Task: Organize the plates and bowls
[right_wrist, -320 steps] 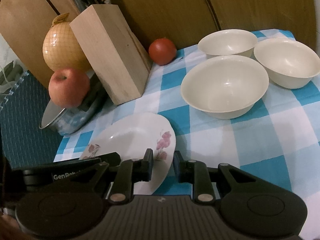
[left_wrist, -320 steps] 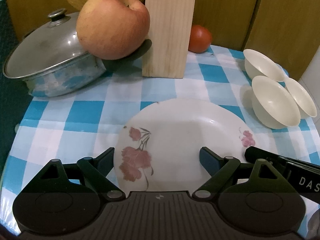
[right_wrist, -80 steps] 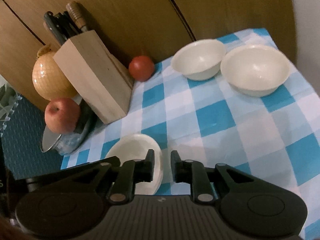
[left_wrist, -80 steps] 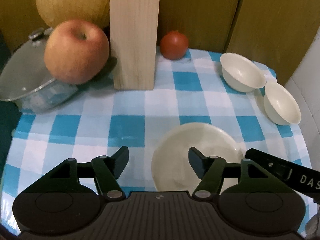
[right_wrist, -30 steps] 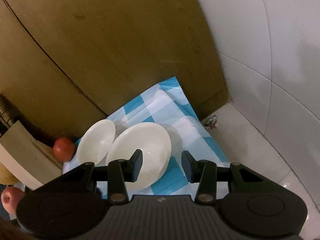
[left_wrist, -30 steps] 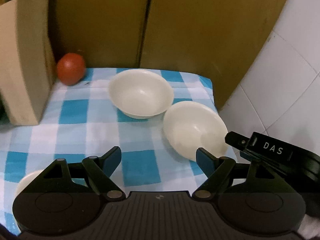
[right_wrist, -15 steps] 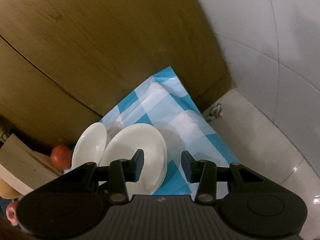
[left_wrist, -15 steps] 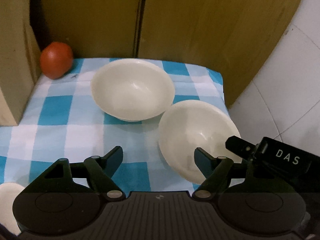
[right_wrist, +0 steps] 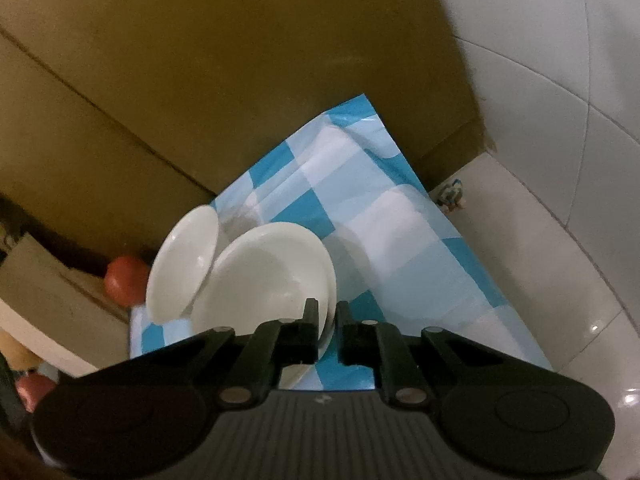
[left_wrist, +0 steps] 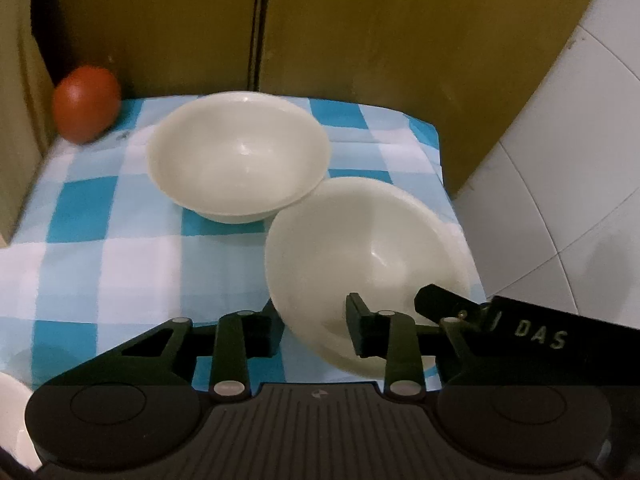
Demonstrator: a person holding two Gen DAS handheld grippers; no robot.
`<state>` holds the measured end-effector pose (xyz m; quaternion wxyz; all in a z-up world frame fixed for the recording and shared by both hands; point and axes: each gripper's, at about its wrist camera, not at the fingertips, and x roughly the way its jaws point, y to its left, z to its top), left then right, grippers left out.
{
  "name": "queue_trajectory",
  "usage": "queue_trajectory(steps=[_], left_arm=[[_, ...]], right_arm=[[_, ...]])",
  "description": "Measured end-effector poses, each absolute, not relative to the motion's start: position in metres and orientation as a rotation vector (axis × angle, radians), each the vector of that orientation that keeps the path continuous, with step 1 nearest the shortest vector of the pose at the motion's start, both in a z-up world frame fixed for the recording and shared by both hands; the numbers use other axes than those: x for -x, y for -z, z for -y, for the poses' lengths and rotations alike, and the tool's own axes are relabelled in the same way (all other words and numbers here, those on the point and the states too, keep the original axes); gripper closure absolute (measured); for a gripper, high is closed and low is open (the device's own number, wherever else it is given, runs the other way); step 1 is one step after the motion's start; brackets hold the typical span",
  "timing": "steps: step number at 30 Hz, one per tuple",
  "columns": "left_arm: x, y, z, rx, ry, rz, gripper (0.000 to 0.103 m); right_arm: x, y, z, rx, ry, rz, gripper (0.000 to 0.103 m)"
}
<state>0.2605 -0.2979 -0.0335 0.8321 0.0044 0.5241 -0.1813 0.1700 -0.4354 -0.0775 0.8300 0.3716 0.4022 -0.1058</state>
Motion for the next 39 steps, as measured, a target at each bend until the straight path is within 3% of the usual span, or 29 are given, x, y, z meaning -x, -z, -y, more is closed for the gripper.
queue_trajectory(steps=[12, 18, 22, 24, 28, 39], left_arm=[[-0.228, 0.02, 0.274, 0.011, 0.405, -1.175, 0.061], [-0.227, 0.012, 0.268, 0.019, 0.363, -1.158, 0.04], [-0.235, 0.007, 0.269, 0.028, 0.34, -1.155, 0.032], [-0.239, 0.007, 0.274, 0.014, 0.323, -1.147, 0.036], [-0.237, 0.009, 0.281, -0.001, 0.333, -1.163, 0.052], [-0.232, -0.016, 0.276, -0.025, 0.336, -1.118, 0.055]], right_arm=[[-0.14, 0.065, 0.404, -0.67, 0.141, -0.96, 0.091], [-0.131, 0.064, 0.406, -0.705, 0.167, -0.936, 0.088], [-0.133, 0.066, 0.41, -0.708, 0.193, -0.922, 0.086], [-0.134, 0.068, 0.41, -0.707, 0.191, -0.936, 0.086], [-0.136, 0.068, 0.406, -0.7, 0.16, -0.936, 0.087], [-0.134, 0.054, 0.396, -0.676, 0.129, -0.903, 0.092]])
